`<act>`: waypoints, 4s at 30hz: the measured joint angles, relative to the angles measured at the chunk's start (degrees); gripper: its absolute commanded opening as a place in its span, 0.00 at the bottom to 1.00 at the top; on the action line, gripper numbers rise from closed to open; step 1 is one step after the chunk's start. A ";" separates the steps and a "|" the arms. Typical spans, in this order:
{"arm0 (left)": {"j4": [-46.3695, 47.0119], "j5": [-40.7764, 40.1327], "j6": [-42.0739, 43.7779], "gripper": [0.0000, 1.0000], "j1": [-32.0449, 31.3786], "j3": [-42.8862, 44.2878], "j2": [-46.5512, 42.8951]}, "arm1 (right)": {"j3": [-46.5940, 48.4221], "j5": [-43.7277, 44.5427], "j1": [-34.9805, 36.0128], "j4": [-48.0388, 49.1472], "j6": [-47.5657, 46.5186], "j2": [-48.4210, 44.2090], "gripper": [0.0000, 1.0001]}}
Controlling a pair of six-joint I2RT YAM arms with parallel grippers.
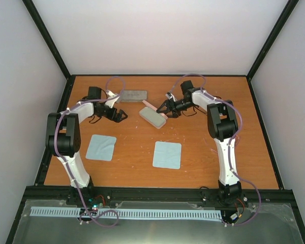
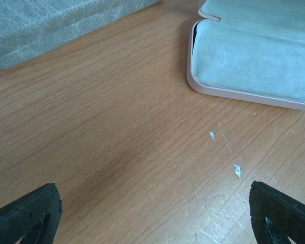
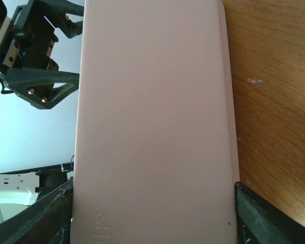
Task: Organize the sunglasses
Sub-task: Place the sunglasses case at the center of the board, then adjust the sunglasses case at the center of the board.
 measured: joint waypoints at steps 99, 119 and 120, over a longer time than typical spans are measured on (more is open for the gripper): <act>-2.97 1.86 6.29 1.00 -1.09 -0.15 -0.87 | -8.00 68.81 15.21 4.35 -64.32 -13.68 0.42; -3.06 2.16 5.33 0.83 -4.46 0.39 -2.54 | -24.46 71.38 15.93 15.15 -46.97 -32.13 0.37; -3.13 2.19 5.18 0.81 -5.20 0.76 -2.54 | -26.14 72.06 15.80 16.06 -44.11 -33.94 0.16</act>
